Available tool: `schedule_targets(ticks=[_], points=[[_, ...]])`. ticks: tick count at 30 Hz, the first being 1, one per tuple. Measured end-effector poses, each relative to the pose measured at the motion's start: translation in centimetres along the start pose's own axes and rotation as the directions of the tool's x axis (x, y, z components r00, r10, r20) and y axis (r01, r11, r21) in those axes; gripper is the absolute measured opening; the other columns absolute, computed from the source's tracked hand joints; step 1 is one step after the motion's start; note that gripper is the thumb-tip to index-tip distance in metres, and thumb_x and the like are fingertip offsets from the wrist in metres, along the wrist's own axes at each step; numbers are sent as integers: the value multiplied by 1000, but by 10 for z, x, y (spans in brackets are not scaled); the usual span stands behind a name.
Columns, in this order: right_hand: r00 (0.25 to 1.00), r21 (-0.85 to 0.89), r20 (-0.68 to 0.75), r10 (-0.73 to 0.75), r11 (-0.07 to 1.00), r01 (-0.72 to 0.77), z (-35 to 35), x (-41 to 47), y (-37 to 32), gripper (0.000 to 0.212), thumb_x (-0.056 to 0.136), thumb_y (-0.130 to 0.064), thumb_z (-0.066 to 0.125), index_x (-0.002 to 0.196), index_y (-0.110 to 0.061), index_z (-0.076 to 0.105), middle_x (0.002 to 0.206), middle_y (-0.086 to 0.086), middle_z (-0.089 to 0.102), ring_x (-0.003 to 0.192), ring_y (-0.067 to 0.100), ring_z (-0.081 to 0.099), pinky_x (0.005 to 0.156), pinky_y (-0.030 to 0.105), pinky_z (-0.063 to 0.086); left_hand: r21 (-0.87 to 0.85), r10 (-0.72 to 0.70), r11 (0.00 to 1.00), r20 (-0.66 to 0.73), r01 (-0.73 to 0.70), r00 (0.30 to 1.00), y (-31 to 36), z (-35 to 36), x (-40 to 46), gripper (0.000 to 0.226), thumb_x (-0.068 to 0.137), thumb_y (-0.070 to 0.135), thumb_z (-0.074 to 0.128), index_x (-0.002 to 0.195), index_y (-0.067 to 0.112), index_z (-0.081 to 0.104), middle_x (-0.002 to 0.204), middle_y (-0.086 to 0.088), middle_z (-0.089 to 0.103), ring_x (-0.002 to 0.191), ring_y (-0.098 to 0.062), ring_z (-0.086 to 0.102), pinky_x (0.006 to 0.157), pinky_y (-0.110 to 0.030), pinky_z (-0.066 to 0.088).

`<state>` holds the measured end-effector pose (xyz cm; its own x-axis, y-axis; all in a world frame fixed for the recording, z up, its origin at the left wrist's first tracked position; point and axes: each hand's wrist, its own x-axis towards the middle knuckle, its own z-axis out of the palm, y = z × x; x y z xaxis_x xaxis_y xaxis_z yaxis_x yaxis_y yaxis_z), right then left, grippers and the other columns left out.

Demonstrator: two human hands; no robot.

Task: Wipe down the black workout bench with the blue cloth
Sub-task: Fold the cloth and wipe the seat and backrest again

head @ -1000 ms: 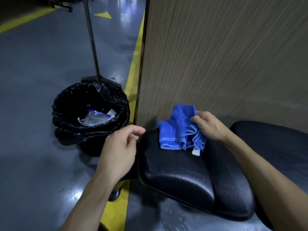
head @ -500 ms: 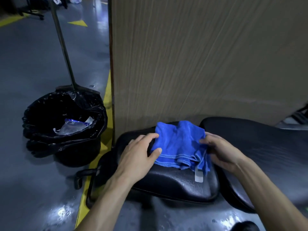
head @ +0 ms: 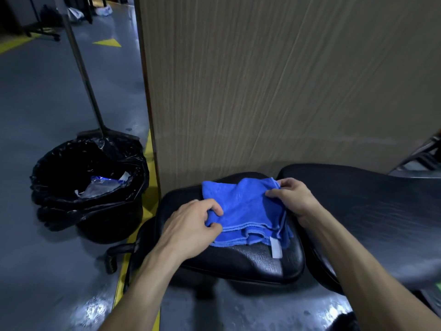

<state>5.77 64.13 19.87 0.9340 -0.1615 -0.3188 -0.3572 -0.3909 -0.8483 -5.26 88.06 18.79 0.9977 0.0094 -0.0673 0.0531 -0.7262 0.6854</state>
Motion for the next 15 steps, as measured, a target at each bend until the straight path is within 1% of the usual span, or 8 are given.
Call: schedule_targets(ticks=[2, 4, 6, 8, 10, 11, 13, 15], points=[[999, -134, 34, 28, 991, -23, -7, -3, -2, 40, 73, -27, 85, 104, -14, 62, 95, 6, 71, 72, 16, 64, 54, 26, 49, -14, -19, 1000, 23, 19, 1000, 2, -4, -1, 16, 77, 30, 63, 91, 38, 62, 66, 10, 52, 63, -7, 52, 57, -27, 39], [997, -309, 61, 52, 951, -31, -12, -8, -1, 63, 67, -43, 87, 115, -22, 51, 102, 1, 66, 83, 13, 64, 56, 28, 52, 83, 8, 997, -67, -3, 998, 0, -3, 0, 17, 77, 34, 65, 94, 37, 62, 78, 12, 48, 79, -10, 53, 63, -28, 40], [997, -403, 74, 33, 915, -1, -16, -14, 5, 105, 47, -58, 87, 136, -24, 44, 118, 2, 66, 99, 18, 66, 73, 38, 60, 136, 138, 984, -183, -114, 973, 1, 2, 2, 19, 81, 36, 66, 99, 36, 63, 87, 15, 45, 91, -8, 50, 76, -29, 45], [996, -413, 92, 24, 911, 16, -17, -16, 19, 135, 31, -62, 83, 150, -21, 33, 125, 5, 65, 108, 22, 66, 89, 43, 58, 71, 259, 965, -146, -251, 955, 10, 10, 3, 22, 85, 38, 67, 107, 36, 66, 90, 19, 46, 89, 1, 47, 85, -28, 45], [991, -425, 134, 14, 904, 45, -18, -27, 24, 134, 35, -56, 85, 152, -18, 31, 118, 8, 69, 102, 21, 68, 85, 37, 58, 102, 331, 939, -20, -328, 943, 16, 22, 3, 34, 87, 49, 65, 119, 39, 62, 99, 20, 50, 94, 3, 46, 88, -27, 38], [988, -392, 153, 12, 919, 49, -20, -32, 22, 123, 46, -44, 90, 152, -15, 33, 109, 9, 71, 92, 20, 70, 75, 31, 59, 163, 347, 923, 33, -347, 937, 16, 29, 3, 42, 87, 54, 62, 127, 41, 58, 107, 21, 49, 101, 0, 45, 87, -26, 32], [981, -164, 189, 45, 986, -13, -32, -32, 20, 94, 69, -10, 87, 150, -10, 37, 100, 15, 73, 78, 19, 71, 61, 25, 56, 271, 350, 894, 75, -356, 934, 13, 38, 4, 54, 86, 58, 61, 137, 46, 48, 116, 21, 45, 109, -7, 42, 86, -25, 23], [982, 71, 173, 72, 994, -85, -48, -25, 19, 84, 70, 2, 82, 145, -11, 46, 112, 18, 71, 92, 25, 73, 76, 34, 58, 282, 344, 893, 76, -351, 936, 13, 40, 3, 59, 88, 50, 63, 143, 47, 41, 119, 19, 41, 111, -9, 40, 86, -25, 24]])
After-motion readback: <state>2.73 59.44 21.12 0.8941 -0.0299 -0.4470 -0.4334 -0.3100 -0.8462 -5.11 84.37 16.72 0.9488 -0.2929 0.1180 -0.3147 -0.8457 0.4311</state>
